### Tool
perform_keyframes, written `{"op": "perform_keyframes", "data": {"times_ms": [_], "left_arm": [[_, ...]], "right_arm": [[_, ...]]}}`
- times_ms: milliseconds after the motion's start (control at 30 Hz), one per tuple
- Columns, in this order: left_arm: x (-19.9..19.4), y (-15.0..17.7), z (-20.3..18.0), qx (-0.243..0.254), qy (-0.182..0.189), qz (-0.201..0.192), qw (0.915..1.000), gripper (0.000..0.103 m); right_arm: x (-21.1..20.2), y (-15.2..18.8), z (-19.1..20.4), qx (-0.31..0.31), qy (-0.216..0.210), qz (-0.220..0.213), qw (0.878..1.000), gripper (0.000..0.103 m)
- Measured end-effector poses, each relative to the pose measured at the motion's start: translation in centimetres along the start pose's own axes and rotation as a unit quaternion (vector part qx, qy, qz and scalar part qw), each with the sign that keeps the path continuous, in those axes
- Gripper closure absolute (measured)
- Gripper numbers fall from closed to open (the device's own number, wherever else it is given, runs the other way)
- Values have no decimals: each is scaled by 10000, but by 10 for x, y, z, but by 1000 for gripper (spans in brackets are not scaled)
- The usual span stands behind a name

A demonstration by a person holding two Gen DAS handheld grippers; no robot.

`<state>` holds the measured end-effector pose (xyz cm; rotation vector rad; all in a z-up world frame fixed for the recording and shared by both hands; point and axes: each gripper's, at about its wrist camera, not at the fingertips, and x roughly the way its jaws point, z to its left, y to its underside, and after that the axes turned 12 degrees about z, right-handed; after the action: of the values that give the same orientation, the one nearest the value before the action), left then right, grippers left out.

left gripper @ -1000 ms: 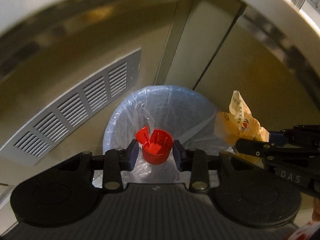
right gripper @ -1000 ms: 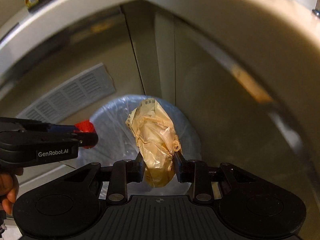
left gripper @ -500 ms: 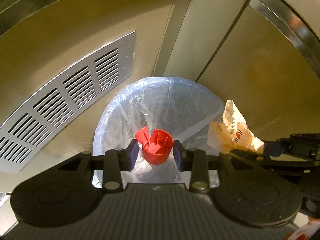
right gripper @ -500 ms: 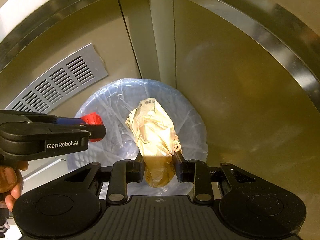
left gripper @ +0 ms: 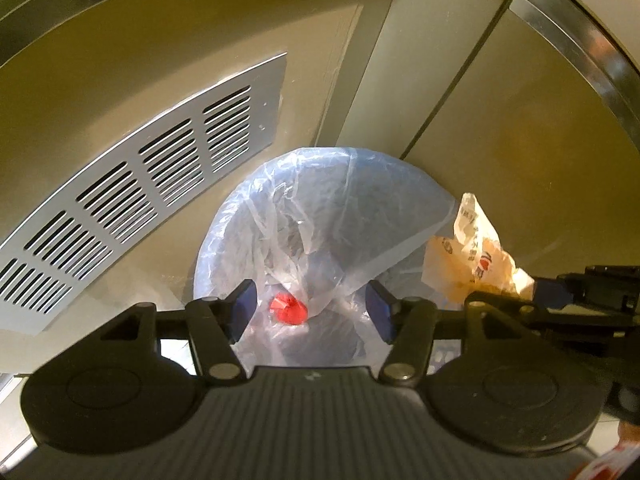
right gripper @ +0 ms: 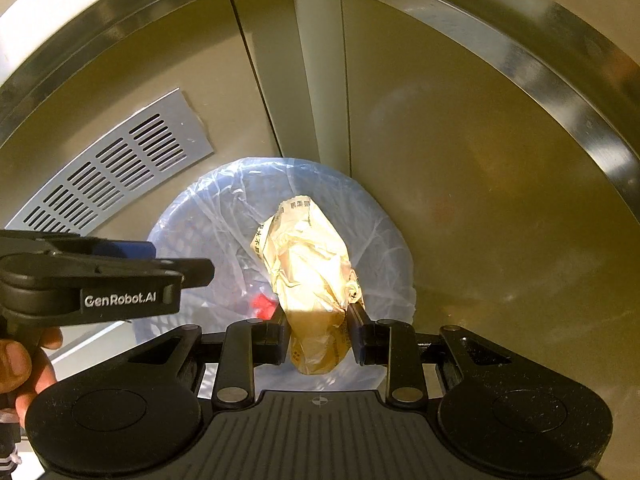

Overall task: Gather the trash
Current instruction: 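Carry both items over the bin and open the left tool to drop the red cup, then open the right tool to drop the tan paper bag into the bin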

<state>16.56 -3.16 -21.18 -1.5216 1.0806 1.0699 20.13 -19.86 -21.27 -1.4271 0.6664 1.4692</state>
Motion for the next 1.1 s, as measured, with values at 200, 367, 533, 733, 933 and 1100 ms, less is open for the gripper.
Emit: {"op": "perform_keyframes", "data": {"times_ms": [200, 367, 533, 733, 933, 1100], "left_arm": [[-9, 10, 7, -108, -42, -4, 9999, 47], [-15, 15, 14, -188, -69, -25, 9998, 47], [-16, 18, 19, -275, -106, -42, 9996, 47], [-21, 22, 25, -312, -144, -70, 9994, 47], [-21, 22, 27, -349, -155, -67, 9992, 47], [-18, 23, 31, -369, -158, -54, 9992, 47]], "right_arm": [[-1, -2, 4, 11, -73, -12, 10000, 73], [2, -5, 11, -6, -123, 55, 9999, 73], [9, -9, 18, -13, -194, 191, 9996, 73], [19, -12, 25, -41, -217, 313, 9993, 72], [28, -15, 27, -55, -315, 352, 9989, 70], [29, -16, 24, 50, -396, 342, 9986, 49]]}}
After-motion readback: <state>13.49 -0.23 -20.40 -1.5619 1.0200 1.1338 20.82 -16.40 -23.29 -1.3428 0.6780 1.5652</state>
